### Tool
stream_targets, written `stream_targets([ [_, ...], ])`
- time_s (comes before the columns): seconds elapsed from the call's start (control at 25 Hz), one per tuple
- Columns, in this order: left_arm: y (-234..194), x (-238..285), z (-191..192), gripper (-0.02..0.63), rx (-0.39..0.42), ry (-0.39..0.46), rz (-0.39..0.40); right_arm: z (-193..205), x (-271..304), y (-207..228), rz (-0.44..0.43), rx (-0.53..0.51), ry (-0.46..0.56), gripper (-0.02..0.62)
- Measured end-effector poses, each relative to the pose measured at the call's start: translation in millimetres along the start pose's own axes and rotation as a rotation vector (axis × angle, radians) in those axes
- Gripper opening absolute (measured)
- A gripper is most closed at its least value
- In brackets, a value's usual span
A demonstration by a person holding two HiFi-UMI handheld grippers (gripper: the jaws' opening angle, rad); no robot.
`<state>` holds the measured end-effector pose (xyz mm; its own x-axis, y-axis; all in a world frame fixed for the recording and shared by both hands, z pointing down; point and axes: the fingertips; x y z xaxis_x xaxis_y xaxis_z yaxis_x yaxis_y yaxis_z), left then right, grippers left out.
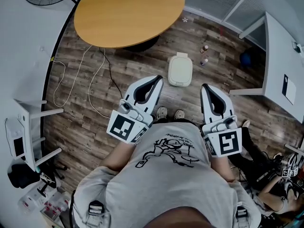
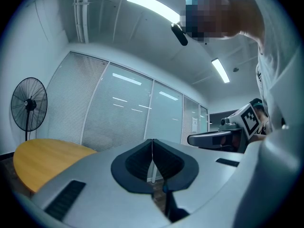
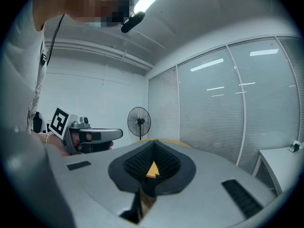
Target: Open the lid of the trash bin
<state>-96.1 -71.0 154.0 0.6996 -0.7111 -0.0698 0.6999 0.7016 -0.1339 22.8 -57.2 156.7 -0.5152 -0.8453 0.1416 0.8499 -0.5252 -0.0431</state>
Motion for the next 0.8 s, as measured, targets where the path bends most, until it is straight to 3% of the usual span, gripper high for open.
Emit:
stream_targets([
  [0.8, 30, 62, 10, 0.020, 0.003, -0.027, 0.003, 8, -14, 69, 0.005, 0.013, -0.002, 0.006],
])
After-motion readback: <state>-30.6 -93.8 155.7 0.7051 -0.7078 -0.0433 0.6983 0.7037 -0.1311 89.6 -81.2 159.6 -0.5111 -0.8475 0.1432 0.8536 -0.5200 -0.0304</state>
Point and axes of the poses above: the fingertips, and each gripper's own axes: x forward along the fingers, y to its right, z out of its underside, and after that the axes turned 4 degrees about z, right-handed
